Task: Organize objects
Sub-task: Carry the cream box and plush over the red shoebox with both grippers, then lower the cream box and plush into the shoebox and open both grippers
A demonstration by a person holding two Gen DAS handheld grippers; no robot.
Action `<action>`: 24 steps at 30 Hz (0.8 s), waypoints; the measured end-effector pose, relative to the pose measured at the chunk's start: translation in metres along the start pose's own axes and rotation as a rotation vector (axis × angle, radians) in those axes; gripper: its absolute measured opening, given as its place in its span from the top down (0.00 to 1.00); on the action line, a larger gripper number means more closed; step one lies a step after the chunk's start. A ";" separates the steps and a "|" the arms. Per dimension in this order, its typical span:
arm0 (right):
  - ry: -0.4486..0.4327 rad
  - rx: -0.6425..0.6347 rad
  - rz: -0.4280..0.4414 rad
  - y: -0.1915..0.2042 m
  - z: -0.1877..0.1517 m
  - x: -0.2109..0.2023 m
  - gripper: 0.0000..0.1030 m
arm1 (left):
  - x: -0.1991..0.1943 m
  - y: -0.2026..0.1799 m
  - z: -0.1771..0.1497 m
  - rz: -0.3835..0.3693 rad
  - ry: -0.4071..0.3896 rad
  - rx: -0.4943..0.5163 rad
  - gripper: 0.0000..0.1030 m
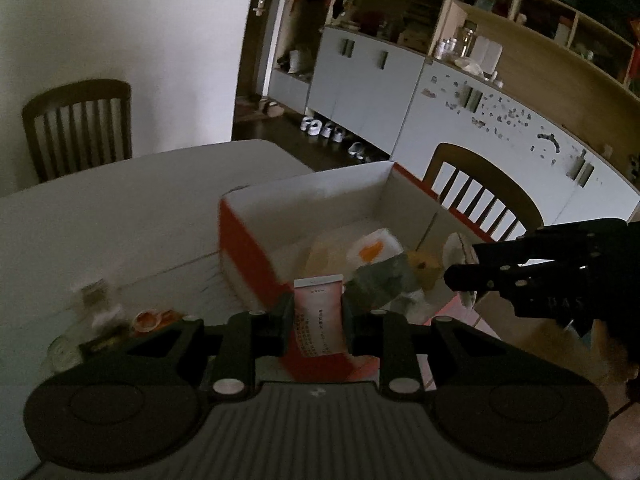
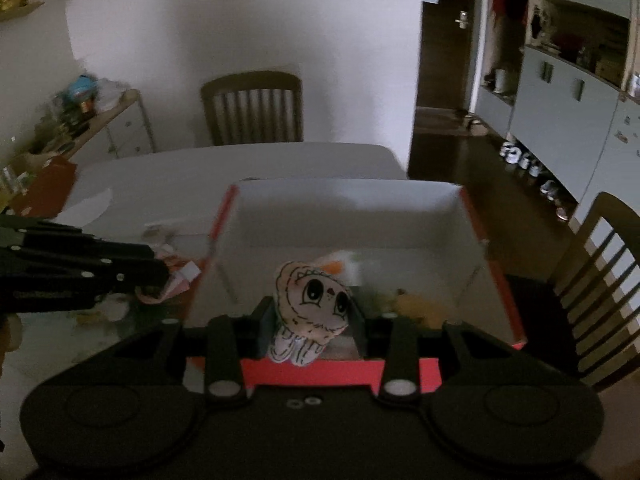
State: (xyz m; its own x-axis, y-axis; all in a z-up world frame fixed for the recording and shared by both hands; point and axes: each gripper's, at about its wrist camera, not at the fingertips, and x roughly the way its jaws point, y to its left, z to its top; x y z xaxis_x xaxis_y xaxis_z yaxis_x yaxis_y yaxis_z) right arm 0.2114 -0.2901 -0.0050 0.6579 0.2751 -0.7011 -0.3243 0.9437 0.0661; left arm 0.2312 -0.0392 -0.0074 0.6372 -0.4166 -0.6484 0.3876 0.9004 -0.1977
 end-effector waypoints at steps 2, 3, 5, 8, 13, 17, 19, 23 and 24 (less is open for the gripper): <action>0.001 0.005 -0.008 -0.012 0.000 0.002 0.63 | 0.011 -0.009 0.007 0.005 0.003 0.010 0.77; 0.003 0.008 -0.011 -0.019 0.000 0.004 0.63 | 0.016 -0.013 0.011 0.007 0.003 0.017 0.77; 0.006 0.011 -0.015 -0.028 -0.001 0.007 0.63 | 0.027 -0.021 0.018 0.017 0.004 0.033 0.77; 0.012 0.006 -0.021 -0.044 -0.002 0.012 0.63 | 0.043 -0.030 0.029 0.037 0.003 0.050 0.77; 0.026 0.003 -0.034 -0.057 -0.001 0.029 0.63 | 0.068 -0.040 0.046 0.071 0.004 0.084 0.77; 0.056 0.001 -0.033 -0.064 -0.001 0.047 0.63 | 0.099 -0.041 0.055 0.099 0.043 0.094 0.77; 0.071 -0.016 -0.035 -0.065 -0.003 0.055 0.63 | 0.113 -0.041 0.057 0.110 0.077 0.097 0.77; 0.107 -0.032 -0.013 -0.065 -0.008 0.072 0.63 | 0.139 -0.039 0.058 0.137 0.138 0.103 0.77; 0.114 -0.035 -0.011 -0.065 -0.009 0.075 0.63 | 0.143 -0.039 0.058 0.144 0.149 0.111 0.77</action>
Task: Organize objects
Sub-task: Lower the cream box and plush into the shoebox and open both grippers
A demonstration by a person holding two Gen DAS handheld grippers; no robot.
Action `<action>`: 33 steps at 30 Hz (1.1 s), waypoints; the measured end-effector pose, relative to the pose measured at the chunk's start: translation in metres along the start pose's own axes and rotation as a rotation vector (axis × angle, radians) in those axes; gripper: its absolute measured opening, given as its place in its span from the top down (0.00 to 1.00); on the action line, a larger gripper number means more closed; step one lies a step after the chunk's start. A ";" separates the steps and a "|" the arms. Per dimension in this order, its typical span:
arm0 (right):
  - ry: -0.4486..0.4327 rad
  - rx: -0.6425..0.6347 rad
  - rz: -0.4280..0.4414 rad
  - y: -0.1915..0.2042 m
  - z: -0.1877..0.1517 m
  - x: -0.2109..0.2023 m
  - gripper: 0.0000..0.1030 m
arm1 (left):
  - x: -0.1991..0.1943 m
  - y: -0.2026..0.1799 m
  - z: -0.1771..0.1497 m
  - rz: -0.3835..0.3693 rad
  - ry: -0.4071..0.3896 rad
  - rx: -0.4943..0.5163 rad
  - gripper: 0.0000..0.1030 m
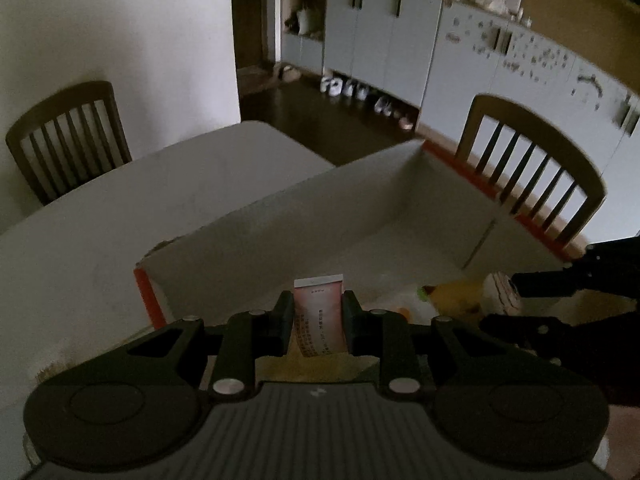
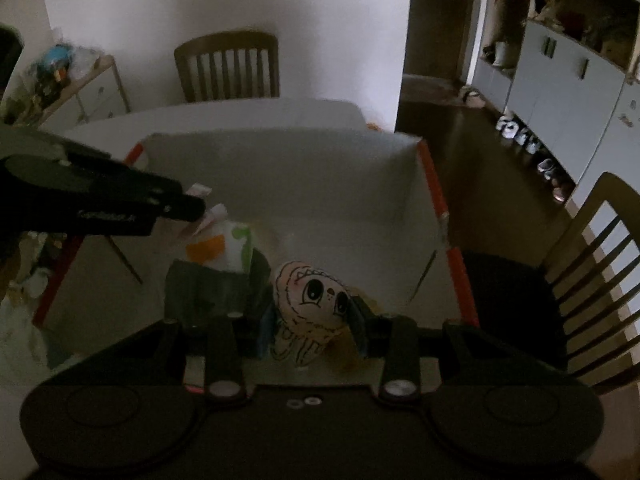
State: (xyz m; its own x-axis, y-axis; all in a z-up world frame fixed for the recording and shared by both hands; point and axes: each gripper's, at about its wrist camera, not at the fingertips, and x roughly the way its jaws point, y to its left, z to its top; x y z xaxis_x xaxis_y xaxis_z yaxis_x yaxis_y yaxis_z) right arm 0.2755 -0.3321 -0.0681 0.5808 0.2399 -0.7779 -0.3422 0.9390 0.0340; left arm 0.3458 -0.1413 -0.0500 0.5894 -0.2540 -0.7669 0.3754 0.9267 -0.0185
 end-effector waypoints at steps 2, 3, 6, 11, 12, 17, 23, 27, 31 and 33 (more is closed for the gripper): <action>0.013 -0.003 -0.003 0.000 -0.002 0.005 0.63 | 0.009 -0.002 0.001 0.006 0.024 0.008 0.77; 0.018 -0.001 -0.001 0.000 -0.002 0.008 0.62 | 0.014 -0.002 0.000 0.008 0.035 0.011 0.77; 0.028 0.002 -0.004 -0.002 -0.004 0.014 0.62 | 0.025 -0.006 0.000 0.008 0.068 0.022 0.77; 0.032 -0.003 -0.008 -0.009 -0.006 0.019 0.61 | 0.039 -0.009 -0.004 0.013 0.115 0.021 0.77; 0.031 -0.001 -0.004 -0.009 -0.006 0.019 0.61 | 0.041 -0.008 -0.004 0.009 0.123 0.015 0.77; 0.030 0.013 0.003 -0.014 -0.007 0.017 0.58 | 0.043 -0.005 -0.003 0.006 0.143 -0.014 0.77; 0.023 0.017 0.010 -0.015 -0.009 0.011 0.44 | 0.038 -0.005 -0.005 0.016 0.133 -0.030 0.73; 0.013 0.023 0.017 -0.016 -0.009 0.005 0.43 | 0.030 -0.002 -0.006 0.040 0.112 -0.037 0.45; 0.001 0.025 0.024 -0.014 -0.008 -0.005 0.42 | 0.017 0.000 -0.008 0.031 0.081 -0.061 0.44; -0.011 0.024 0.026 -0.013 -0.007 -0.011 0.41 | 0.010 0.001 -0.010 0.020 0.068 -0.063 0.39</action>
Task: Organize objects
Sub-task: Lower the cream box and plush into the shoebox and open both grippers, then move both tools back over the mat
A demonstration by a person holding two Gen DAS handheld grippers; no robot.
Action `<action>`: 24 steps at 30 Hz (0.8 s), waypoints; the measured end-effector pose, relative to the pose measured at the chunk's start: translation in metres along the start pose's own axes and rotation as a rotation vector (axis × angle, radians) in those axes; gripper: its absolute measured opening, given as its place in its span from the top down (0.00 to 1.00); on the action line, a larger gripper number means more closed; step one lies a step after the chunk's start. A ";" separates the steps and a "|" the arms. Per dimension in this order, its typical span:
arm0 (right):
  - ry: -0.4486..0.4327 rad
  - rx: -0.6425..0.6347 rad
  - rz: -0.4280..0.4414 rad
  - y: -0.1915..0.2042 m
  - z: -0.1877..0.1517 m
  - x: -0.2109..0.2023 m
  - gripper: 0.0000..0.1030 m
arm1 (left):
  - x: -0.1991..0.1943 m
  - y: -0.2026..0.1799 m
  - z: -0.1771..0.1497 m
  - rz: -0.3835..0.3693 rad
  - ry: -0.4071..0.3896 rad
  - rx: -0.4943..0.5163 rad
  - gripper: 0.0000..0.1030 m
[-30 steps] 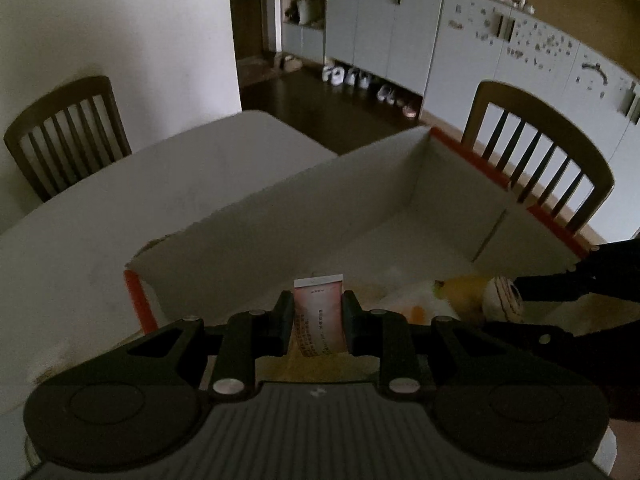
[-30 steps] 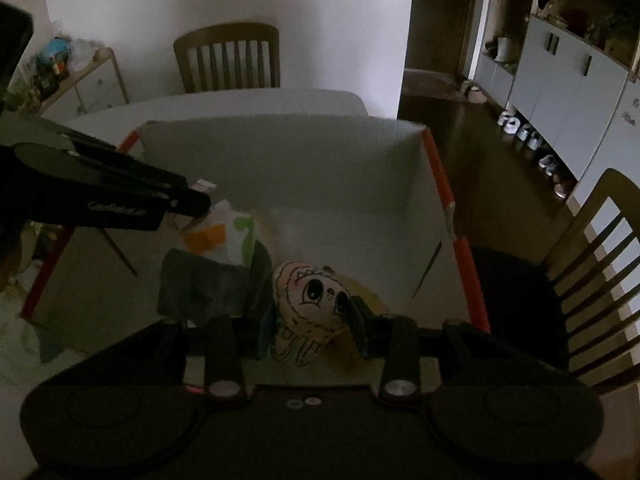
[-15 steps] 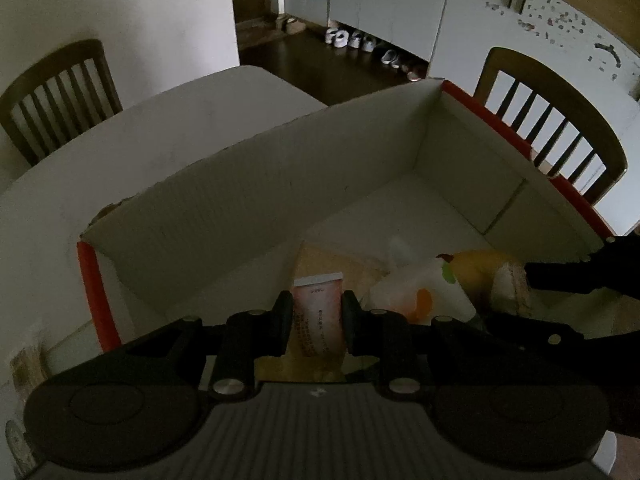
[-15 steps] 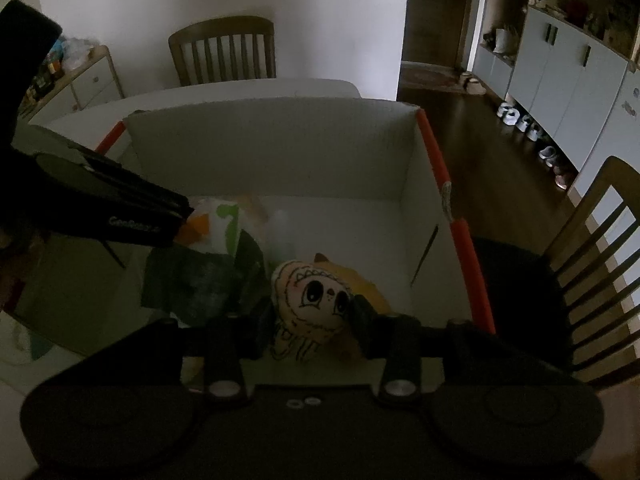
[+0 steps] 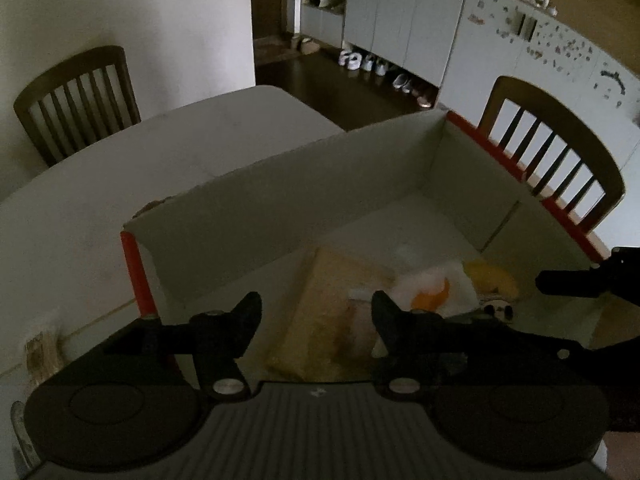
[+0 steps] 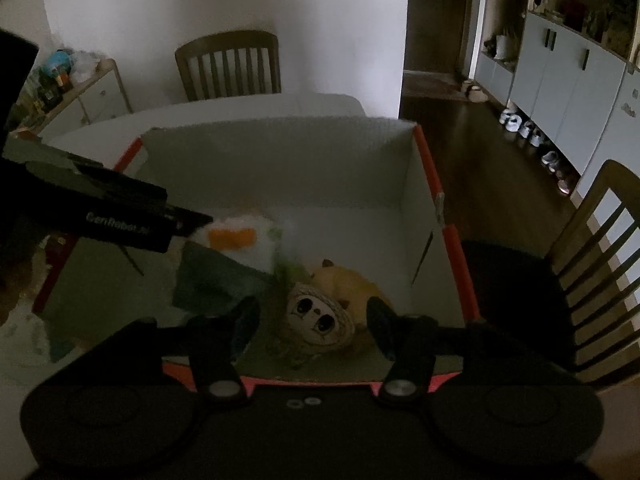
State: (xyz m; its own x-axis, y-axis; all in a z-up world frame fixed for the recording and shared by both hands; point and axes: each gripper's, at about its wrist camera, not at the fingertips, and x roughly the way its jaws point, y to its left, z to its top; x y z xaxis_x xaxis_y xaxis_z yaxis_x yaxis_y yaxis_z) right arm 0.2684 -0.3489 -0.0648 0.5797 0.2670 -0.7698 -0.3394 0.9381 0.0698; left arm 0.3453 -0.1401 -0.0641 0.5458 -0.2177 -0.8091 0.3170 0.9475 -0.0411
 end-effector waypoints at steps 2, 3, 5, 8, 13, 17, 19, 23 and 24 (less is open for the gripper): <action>-0.009 0.003 0.003 0.000 0.001 -0.007 0.39 | -0.007 -0.001 -0.003 -0.001 -0.014 0.007 0.38; -0.014 0.005 0.004 0.001 0.002 -0.010 0.39 | -0.011 -0.001 -0.004 -0.007 -0.019 0.010 0.38; -0.022 0.009 0.007 0.003 0.003 -0.015 0.39 | -0.019 -0.002 -0.006 -0.017 -0.030 0.010 0.38; -0.036 0.012 0.014 0.007 0.005 -0.024 0.38 | -0.031 -0.002 -0.008 -0.032 -0.051 0.010 0.38; -0.060 0.016 0.031 0.019 0.006 -0.038 0.36 | -0.053 0.000 -0.013 -0.063 -0.081 0.005 0.38; -0.076 0.019 0.037 0.033 0.006 -0.047 0.33 | -0.073 0.006 -0.021 -0.089 -0.109 0.005 0.33; -0.082 0.019 0.039 0.039 0.007 -0.051 0.32 | -0.083 0.010 -0.027 -0.098 -0.125 0.000 0.32; -0.099 0.024 0.041 0.059 0.007 -0.058 0.28 | -0.101 0.022 -0.038 -0.106 -0.143 -0.005 0.31; -0.105 0.026 0.042 0.064 0.008 -0.060 0.27 | -0.104 0.027 -0.041 -0.107 -0.146 -0.006 0.27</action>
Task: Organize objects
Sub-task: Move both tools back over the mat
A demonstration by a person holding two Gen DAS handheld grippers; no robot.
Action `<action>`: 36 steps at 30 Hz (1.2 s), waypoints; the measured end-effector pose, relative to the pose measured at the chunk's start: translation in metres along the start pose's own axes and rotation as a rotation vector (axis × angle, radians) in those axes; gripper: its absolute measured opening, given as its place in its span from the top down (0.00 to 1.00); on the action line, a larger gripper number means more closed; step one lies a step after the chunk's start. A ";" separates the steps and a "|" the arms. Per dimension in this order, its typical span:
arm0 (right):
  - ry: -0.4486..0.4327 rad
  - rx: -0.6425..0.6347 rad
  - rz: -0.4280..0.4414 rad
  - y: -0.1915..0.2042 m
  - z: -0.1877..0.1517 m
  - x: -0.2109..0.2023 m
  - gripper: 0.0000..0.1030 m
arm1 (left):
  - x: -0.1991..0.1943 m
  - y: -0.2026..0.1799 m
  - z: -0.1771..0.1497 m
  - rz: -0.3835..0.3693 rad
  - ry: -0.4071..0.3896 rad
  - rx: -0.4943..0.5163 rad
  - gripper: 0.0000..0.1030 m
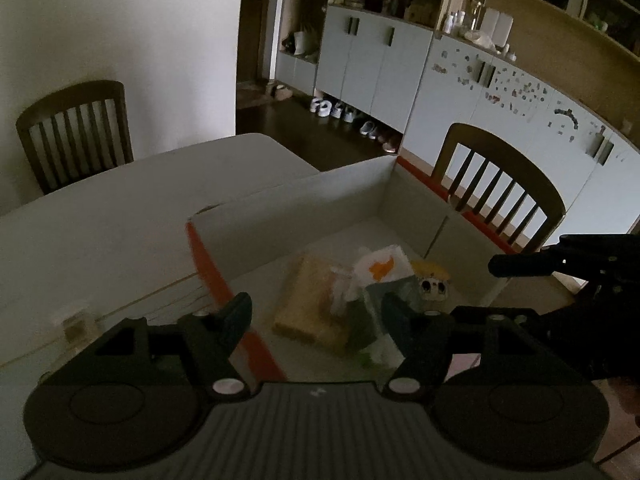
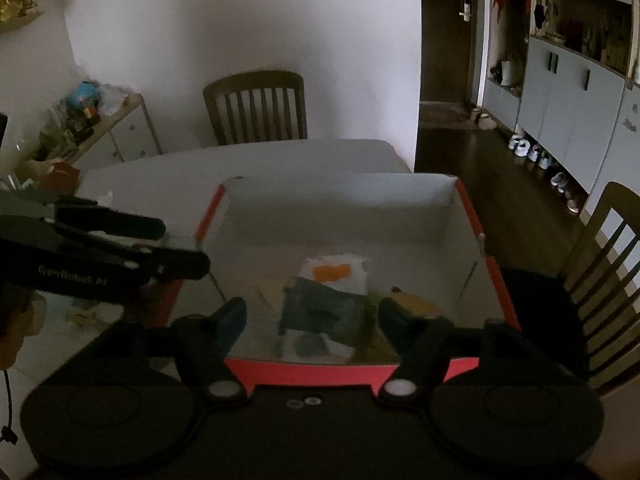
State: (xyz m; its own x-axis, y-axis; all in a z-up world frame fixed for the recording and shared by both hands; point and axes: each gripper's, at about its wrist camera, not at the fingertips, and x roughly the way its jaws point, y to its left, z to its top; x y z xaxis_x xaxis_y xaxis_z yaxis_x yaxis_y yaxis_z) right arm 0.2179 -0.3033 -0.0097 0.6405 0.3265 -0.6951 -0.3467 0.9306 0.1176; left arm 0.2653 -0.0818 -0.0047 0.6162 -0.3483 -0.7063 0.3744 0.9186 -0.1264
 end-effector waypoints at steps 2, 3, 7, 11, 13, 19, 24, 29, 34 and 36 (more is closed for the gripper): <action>-0.013 0.007 0.002 0.011 0.001 -0.003 0.25 | -0.010 0.009 -0.006 0.002 -0.004 -0.005 0.23; -0.019 0.013 0.002 0.016 0.001 -0.004 0.24 | -0.014 0.013 -0.008 0.001 -0.008 -0.008 0.23; -0.036 0.025 0.000 0.038 -0.001 -0.005 0.17 | -0.031 0.033 -0.020 0.005 -0.013 -0.025 0.23; -0.039 0.032 0.000 0.061 -0.003 -0.003 0.13 | -0.047 0.056 -0.033 0.008 -0.021 -0.045 0.20; -0.041 0.036 0.003 0.071 -0.004 -0.001 0.11 | -0.055 0.069 -0.041 0.016 -0.022 -0.056 0.20; -0.025 0.030 0.010 0.107 -0.011 0.006 0.10 | -0.071 0.108 -0.066 0.035 -0.007 -0.091 0.17; -0.002 0.029 0.016 0.133 -0.013 0.016 0.10 | -0.079 0.140 -0.084 0.056 0.006 -0.125 0.07; 0.025 0.013 0.018 0.156 -0.016 0.027 0.10 | -0.083 0.168 -0.097 0.077 0.010 -0.155 0.02; 0.052 -0.002 0.014 0.173 -0.016 0.041 0.10 | -0.080 0.191 -0.107 0.110 0.005 -0.184 0.01; 0.063 -0.011 0.013 0.179 -0.015 0.048 0.10 | -0.075 0.200 -0.109 0.128 0.012 -0.192 0.01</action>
State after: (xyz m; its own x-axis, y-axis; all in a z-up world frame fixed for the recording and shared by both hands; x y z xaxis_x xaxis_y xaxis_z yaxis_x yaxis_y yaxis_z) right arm 0.1763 -0.1236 -0.0328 0.5920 0.3267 -0.7367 -0.3623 0.9245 0.1188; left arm 0.2187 0.1485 -0.0531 0.6417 -0.2250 -0.7332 0.1543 0.9743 -0.1640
